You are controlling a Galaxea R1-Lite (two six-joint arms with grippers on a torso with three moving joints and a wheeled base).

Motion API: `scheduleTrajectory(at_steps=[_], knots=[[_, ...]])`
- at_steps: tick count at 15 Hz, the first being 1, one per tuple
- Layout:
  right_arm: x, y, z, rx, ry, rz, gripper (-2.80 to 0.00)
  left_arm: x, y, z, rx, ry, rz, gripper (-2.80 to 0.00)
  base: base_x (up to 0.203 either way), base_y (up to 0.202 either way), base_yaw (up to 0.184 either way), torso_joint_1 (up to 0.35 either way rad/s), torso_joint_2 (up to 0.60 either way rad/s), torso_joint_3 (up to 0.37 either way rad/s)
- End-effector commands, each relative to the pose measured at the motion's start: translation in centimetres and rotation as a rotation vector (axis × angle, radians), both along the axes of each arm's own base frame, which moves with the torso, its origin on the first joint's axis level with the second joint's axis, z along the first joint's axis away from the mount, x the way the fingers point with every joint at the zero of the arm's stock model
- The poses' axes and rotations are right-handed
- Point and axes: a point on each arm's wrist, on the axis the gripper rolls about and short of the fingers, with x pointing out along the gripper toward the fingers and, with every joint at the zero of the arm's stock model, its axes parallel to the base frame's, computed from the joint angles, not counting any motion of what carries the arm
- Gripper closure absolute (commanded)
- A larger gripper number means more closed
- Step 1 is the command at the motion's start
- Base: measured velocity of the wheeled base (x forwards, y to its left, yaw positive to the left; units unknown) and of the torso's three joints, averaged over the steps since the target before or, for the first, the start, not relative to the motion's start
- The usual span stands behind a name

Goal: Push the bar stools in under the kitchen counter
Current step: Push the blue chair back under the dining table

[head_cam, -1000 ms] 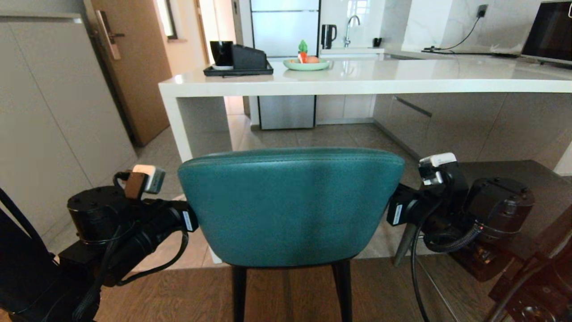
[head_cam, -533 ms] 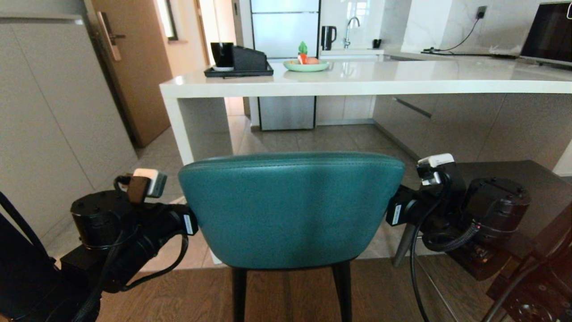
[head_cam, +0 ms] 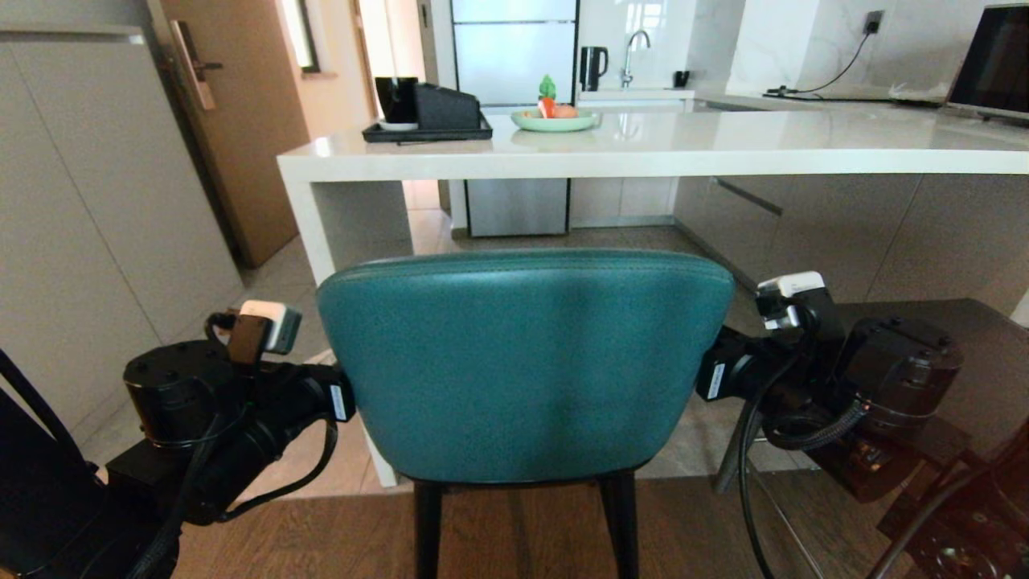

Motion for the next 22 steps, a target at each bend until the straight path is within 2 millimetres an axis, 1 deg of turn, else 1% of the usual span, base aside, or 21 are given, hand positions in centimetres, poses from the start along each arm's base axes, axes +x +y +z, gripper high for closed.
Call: scheduleTrajectory(at_steps=[1,5,8,10,11,14,16,19,21,22], knots=[[0.0,0.0,-0.1,-0.004,0.004,0.0,0.0,-0.1,0.0,-0.3,0.004,0.009,-0.001,0.0,0.182,0.0,0.004,-0.002,0.0,0.002],[-0.2,-0.1,-0.2,-0.008,0.011,0.0,0.0,-0.6,0.0,-0.6,0.009,0.024,-0.007,0.0,0.147,0.0,0.005,0.002,0.0,0.002],[-0.5,-0.2,-0.4,-0.012,0.019,0.003,0.0,-1.2,0.2,-1.0,0.009,0.033,-0.006,0.0,0.0,0.0,0.0,0.0,0.0,0.0],[-0.5,-0.2,-0.5,-0.03,0.016,0.004,0.0,-1.4,0.3,-1.0,-0.007,-0.016,-0.009,0.0,0.0,0.0,0.0,0.0,0.0,0.0],[-0.4,-0.1,-0.6,-0.037,0.019,0.006,0.0,-1.4,0.3,-1.4,-0.006,-0.015,-0.007,0.0,0.0,0.0,0.0,0.0,0.0,0.0],[0.5,0.3,-1.7,-0.08,0.033,0.011,0.0,-2.4,0.6,-2.7,0.018,0.052,-0.011,0.0,0.0,0.0,0.0,0.0,0.0,0.0],[1.2,0.7,-2.3,-0.105,0.038,0.015,0.0,-2.7,0.7,-2.7,0.016,0.061,-0.01,0.0,0.0,0.0,0.0,0.0,0.0,0.0],[2.0,1.1,-2.3,-0.104,0.024,0.013,0.0,-3.0,0.6,-2.7,0.021,0.061,-0.016,0.0,0.0,0.0,0.0,0.0,0.0,0.0],[1.6,0.9,-2.3,-0.107,0.028,0.013,0.0,-3.1,0.6,-2.8,0.023,0.067,-0.018,0.0,0.0,0.0,0.0,0.0,0.0,0.0],[1.0,0.6,-2.6,-0.111,0.036,0.013,0.0,-3.0,0.7,-2.8,0.02,0.066,-0.011,0.0,0.0,0.0,0.0,0.0,0.0,0.0]])
